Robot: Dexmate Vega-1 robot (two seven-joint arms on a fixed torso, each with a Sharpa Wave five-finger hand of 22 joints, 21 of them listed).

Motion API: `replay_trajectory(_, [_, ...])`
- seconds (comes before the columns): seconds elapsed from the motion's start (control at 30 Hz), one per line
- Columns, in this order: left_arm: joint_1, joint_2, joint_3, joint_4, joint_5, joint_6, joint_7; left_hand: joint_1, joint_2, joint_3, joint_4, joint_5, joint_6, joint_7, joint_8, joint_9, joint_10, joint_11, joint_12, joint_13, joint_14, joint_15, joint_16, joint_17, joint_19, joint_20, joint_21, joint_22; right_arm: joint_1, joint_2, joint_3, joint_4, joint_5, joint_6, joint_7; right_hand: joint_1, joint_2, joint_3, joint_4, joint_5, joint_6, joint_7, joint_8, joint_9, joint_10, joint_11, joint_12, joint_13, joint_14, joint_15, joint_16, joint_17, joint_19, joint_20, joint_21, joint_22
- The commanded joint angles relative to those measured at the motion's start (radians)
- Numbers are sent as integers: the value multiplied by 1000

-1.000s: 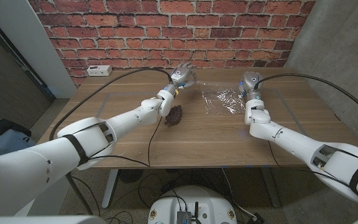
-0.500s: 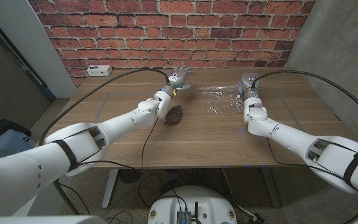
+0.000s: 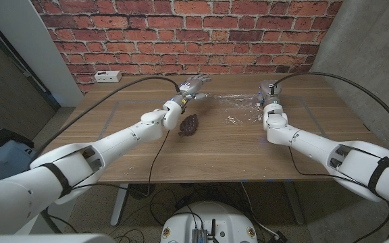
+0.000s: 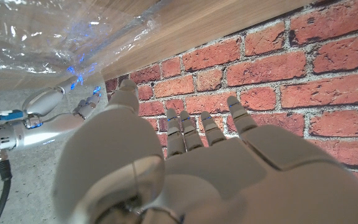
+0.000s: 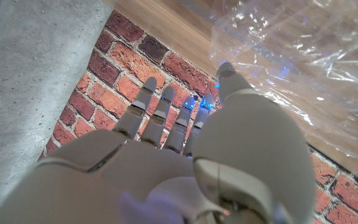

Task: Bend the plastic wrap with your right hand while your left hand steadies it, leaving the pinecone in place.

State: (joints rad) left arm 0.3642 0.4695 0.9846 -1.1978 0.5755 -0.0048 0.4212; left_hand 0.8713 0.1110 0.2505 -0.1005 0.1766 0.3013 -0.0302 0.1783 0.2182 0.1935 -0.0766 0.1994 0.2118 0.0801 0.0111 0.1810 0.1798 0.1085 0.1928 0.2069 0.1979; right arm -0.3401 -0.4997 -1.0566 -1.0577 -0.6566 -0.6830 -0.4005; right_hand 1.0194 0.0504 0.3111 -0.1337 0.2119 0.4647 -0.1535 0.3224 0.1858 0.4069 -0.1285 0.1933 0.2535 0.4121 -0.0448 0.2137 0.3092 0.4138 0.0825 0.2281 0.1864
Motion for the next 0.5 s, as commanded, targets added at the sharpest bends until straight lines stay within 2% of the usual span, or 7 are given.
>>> replay_trajectory(0.03, [23, 5, -41, -23, 5, -49, -24, -9, 5, 4, 7, 7, -6, 0, 2, 0, -3, 6, 5, 4, -5, 3, 3, 5, -11, 1, 3, 6, -13, -101, 2, -187, -2, -111, 206, -91, -8, -30, 40, 12, -52, 7, -46, 6, -56, 11, -3, 0, -43, -131, 0, 17, -29, 12, -12, 1])
replay_trajectory(0.13, [20, 1, -42, -16, 7, -58, -31, -10, 6, 5, 6, 7, -2, -2, 5, -1, -3, 6, 6, 4, -5, 3, 3, 4, -10, 2, 4, 6, -25, -132, 19, -243, 4, -136, 251, -172, -19, -65, 75, 27, -60, -2, -67, 9, -86, 23, 0, -2, -78, -116, 2, 28, -54, 19, -20, 1])
replay_trajectory(0.2, [18, -2, -43, -12, 9, -62, -32, -10, 7, 5, 6, 8, 0, -3, 6, -2, -3, 6, 7, 4, -5, 3, 3, 4, -10, 3, 5, 6, -39, -143, 33, -270, -2, -160, 243, -193, -21, -77, 84, 32, -64, 14, -73, 10, -91, 17, 1, -3, -88, -118, 4, 32, -61, 11, -22, 1])
replay_trajectory(0.23, [17, -3, -43, -10, 8, -66, -35, -11, 8, 6, 6, 8, 3, -3, 7, -3, -3, 6, 7, 4, -5, 4, 3, 4, -10, 2, 5, 6, -42, -153, 35, -286, -7, -170, 250, -201, -23, -83, 88, 33, -63, 11, -74, 10, -90, 12, 3, -3, -90, -122, 6, 34, -65, 4, -23, 1])
replay_trajectory(0.27, [16, -5, -44, -6, 6, -72, -36, -11, 8, 6, 6, 8, 4, -3, 8, -3, -3, 7, 7, 4, -5, 4, 3, 4, -10, 4, 5, 6, -42, -157, 35, -297, -16, -189, 257, -224, -39, -103, 95, 35, -64, 0, -79, 11, -95, -1, 4, -4, -99, -132, 7, 36, -77, -18, -26, 2])
replay_trajectory(0.37, [13, -7, -43, -3, 10, -80, -37, -12, 10, 7, 5, 9, 5, -3, 9, -4, -3, 7, 8, 4, -4, 4, 4, 4, -9, 2, 6, 6, -47, -178, 34, -335, -44, -230, 274, -233, -69, -125, 92, 43, -64, -20, -85, 12, -101, -26, 6, -3, -113, -153, 4, 35, -95, -57, -29, 3])
replay_trajectory(0.5, [13, -8, -46, 1, 2, -96, -46, -13, 12, 9, 4, 10, 7, -1, 10, -7, -1, 6, 10, 4, -4, 3, 4, 3, -2, -2, 10, 7, -80, -204, 75, -398, -32, -247, 269, -231, -72, -131, 91, 54, -51, -21, -84, 13, -100, -27, 9, -2, -109, -155, 8, 36, -92, -55, -24, 4])
